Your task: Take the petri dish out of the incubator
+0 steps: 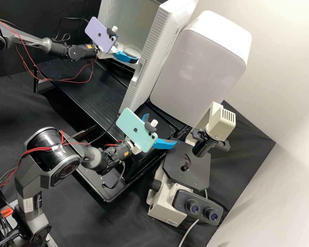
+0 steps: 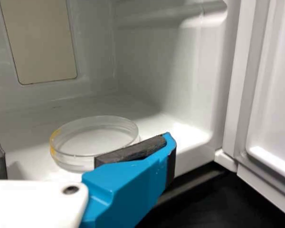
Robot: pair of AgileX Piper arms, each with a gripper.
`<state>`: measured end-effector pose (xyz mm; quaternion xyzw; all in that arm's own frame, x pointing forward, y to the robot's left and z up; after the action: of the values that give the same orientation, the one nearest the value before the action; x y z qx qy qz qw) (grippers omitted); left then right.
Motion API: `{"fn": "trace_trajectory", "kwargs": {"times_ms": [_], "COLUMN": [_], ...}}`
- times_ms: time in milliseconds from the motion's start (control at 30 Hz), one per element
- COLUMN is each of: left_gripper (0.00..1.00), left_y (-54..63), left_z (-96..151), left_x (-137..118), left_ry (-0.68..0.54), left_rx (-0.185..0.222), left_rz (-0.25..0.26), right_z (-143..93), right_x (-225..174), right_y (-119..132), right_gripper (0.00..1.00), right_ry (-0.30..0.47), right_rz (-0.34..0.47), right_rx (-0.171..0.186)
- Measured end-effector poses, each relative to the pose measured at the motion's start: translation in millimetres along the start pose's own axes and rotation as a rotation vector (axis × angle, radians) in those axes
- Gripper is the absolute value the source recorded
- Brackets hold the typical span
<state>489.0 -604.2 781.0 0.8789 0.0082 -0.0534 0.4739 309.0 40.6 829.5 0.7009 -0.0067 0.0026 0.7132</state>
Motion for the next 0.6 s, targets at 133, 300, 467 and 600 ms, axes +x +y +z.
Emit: {"fn": "trace_trajectory", "kwargs": {"times_ms": [133,300,467,600], "left_gripper": [1.0,1.0,1.0,1.0], "left_y": [0.3,-1.7,-7.1,-15.8], "left_z": [2.9,3.8,4.0,3.6], "left_x": [3.2,8.3,11.6,14.8], "left_ry": [0.003,0.006,0.011,0.02], "left_rx": [0.004,0.005,-0.01,0.003], "left_rz": [0.003,0.004,-0.005,-0.025], "right_z": [0.0,0.0,0.0,0.0], "right_x": [0.0,0.0,0.0,0.0], "right_y": [0.0,0.0,0.0,0.0], "right_gripper": [1.0,1.0,1.0,1.0], "right_ry": [0.0,0.0,0.0,0.0], "right_rz": [0.0,0.0,0.0,0.0], "right_rx": [0.0,0.0,0.0,0.0]}}
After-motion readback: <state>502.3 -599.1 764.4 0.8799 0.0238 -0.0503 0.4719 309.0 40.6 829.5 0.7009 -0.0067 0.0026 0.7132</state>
